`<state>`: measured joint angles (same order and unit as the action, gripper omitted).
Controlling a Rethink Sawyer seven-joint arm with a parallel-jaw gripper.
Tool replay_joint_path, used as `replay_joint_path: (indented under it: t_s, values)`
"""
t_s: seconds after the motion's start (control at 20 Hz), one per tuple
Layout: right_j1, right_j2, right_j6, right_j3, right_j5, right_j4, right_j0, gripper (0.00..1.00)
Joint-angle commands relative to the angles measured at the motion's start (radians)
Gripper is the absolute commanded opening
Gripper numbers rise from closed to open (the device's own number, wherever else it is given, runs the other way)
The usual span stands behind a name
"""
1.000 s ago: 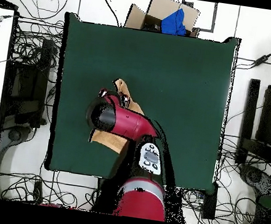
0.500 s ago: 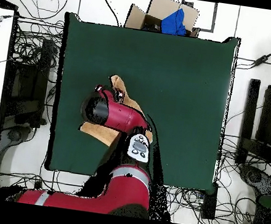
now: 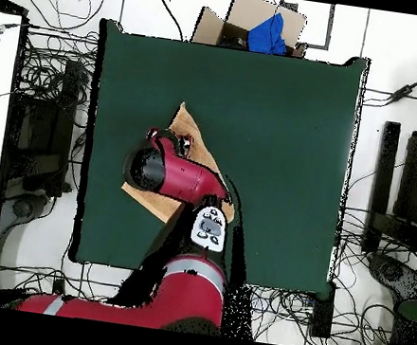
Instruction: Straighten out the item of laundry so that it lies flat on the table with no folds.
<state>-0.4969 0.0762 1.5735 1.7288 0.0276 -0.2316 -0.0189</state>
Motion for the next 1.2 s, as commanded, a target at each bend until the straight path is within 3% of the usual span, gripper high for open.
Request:
replay_joint_path:
  t_s: [0.05, 0.4, 0.9, 1.2]
  values:
    - [-0.001, -0.011, 0.23, -0.006, -0.022, -0.038, 0.008, 1.0]
    - [-0.042, -0.091, 0.209, 0.066, -0.036, 0.022, 0.081, 1.0]
    - [-0.106, -0.094, 0.193, 0.186, -0.013, 0.056, 0.129, 1.0]
    - [-0.102, -0.098, 0.199, 0.194, -0.026, 0.059, 0.14, 1.0]
